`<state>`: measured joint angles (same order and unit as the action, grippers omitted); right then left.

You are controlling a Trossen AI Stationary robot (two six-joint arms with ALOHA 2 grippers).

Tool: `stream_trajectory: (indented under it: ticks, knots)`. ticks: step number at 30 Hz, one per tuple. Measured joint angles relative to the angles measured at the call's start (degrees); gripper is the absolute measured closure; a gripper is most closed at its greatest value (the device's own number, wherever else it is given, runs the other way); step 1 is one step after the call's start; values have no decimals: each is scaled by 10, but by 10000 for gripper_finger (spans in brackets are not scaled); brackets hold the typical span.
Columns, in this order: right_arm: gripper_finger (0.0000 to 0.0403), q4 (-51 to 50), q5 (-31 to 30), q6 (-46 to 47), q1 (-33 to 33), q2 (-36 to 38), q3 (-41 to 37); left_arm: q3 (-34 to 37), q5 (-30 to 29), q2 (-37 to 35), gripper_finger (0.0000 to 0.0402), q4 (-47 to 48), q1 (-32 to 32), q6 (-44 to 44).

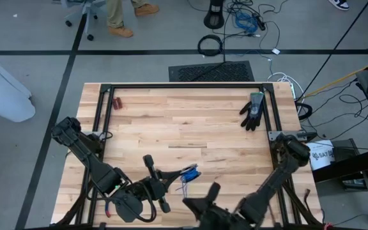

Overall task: Coil cords
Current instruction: Uncoil the blue wire from the spool

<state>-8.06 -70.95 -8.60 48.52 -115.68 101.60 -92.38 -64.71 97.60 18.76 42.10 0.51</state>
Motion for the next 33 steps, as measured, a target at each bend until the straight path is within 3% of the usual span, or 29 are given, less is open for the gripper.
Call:
stream_trajectory:
  ticks: [6,19,23,28,33]
  knots:
    - [403,67,-25,-69,37,36,0,0,10,0,398,29,3,-2]
    - [402,66,-134,-121,111,79,0,-1,66,0,398,74,7,-6]
    - [402,29,-129,-129,117,79,0,-1,56,0,398,73,6,-13]
    - [402,-69,-119,-62,116,79,0,-1,47,0,398,73,7,-16]
    - [392,-165,12,-8,91,78,0,-1,47,0,398,73,7,-16]
